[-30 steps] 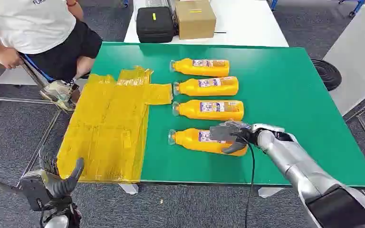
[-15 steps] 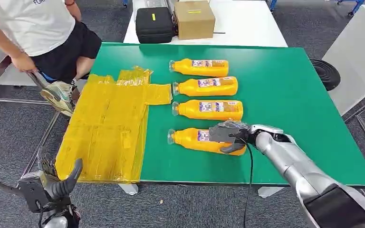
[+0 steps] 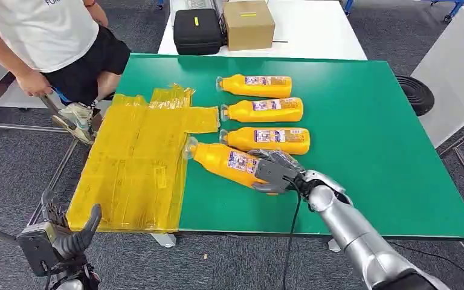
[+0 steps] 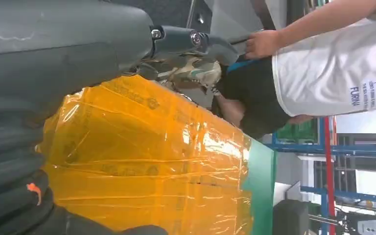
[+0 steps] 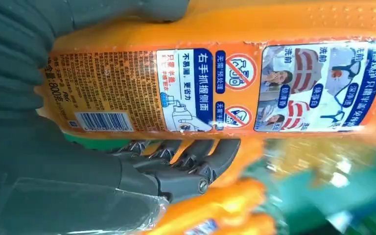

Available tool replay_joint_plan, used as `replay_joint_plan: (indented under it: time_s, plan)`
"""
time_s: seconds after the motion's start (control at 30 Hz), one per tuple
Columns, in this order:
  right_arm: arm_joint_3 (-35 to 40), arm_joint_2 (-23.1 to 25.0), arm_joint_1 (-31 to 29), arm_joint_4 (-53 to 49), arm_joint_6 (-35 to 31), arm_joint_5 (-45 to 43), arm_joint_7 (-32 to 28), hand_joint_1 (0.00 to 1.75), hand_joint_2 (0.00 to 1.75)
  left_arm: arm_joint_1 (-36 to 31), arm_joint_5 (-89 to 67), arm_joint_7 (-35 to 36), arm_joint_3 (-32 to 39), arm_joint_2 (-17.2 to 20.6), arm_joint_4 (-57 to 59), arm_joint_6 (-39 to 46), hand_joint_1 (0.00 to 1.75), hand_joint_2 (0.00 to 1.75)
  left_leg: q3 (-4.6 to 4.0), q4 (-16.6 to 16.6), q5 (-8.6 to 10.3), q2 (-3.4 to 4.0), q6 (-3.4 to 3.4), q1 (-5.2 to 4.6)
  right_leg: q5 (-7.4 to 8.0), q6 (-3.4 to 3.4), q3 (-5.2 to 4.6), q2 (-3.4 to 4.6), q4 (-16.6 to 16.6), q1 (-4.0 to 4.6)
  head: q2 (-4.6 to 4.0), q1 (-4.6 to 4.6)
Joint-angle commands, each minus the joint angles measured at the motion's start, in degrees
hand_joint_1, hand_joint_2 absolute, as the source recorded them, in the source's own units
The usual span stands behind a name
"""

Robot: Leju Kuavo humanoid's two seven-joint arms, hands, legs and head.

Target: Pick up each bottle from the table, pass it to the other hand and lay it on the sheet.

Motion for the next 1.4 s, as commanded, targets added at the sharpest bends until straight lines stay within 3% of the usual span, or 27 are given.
replay_joint_plan:
  time_s: [0.03,0.13,0.6,0.67,0.8,0.93,1.03,1.4]
  plan:
    - [-9.4,4.5,7.4,-10.2,-1.0,0.0,-4.0,1.75,1.75,-0.6,-0.2,-0.3,1.3,-1.0,1.1,-0.6,0.0,1.75,0.29,0.0,-0.15,0.08,0.0,0.01,-0.12,-0.15,0.31,-0.01,-0.1,0.05,0.0,-0.02]
    - [-11.7,5.8,9.3,-13.6,-2.3,-0.3,-7.7,1.75,1.75,-0.6,0.0,-0.3,1.0,-1.1,0.9,-1.6,0.0,1.75,0.23,0.0,-0.14,0.09,-0.01,0.0,-0.11,-0.15,0.25,0.01,0.0,0.02,0.0,0.0]
    - [-11.6,6.1,9.2,-13.7,-2.3,-0.2,-7.5,1.75,1.75,-0.8,0.0,-0.3,0.9,-1.3,0.9,-1.5,0.0,1.75,0.12,0.0,-0.1,0.1,-0.01,-0.01,-0.07,-0.11,0.12,0.02,0.0,0.02,0.0,0.0]
    - [-13.5,8.2,10.0,-15.4,-5.1,2.3,-9.9,1.75,1.75,-1.1,2.2,0.1,-0.4,-0.4,1.5,-5.7,0.0,1.75,0.21,0.0,-0.14,0.12,-0.01,-0.01,-0.1,-0.14,0.22,0.03,0.0,0.02,0.0,0.0]
    - [-12.7,11.2,11.2,-13.2,-5.4,2.7,-12.9,1.75,1.75,-5.3,9.5,1.5,-7.3,3.7,6.5,-24.0,0.0,1.75,0.18,0.0,-0.09,0.08,-0.04,-0.01,-0.09,-0.16,0.17,-0.01,0.0,0.02,0.0,0.0]
    - [-10.1,14.6,7.2,-1.0,-2.6,1.2,-16.8,1.75,1.75,-16.8,8.0,-0.3,-14.1,4.8,17.8,-35.5,0.0,1.75,0.17,-0.1,0.02,-0.11,-0.05,-0.01,-0.05,-0.14,0.13,-0.18,-0.1,0.01,0.0,0.0]
    - [-8.4,16.5,3.9,6.5,-1.9,0.8,-18.8,1.75,1.75,-20.7,10.2,-0.2,-17.1,4.6,20.7,-43.8,0.0,1.75,0.16,-0.1,0.05,0.01,-0.04,0.0,0.03,-0.14,0.12,-0.05,-0.1,0.03,0.0,0.0]
    - [-5.9,16.6,4.8,7.6,-1.1,0.6,-20.3,1.75,1.75,-28.6,12.7,1.3,-22.1,3.8,26.7,-52.7,0.0,1.75,0.13,-0.1,0.11,0.02,-0.07,0.0,0.09,-0.26,0.12,-0.06,0.0,0.02,0.0,0.0]
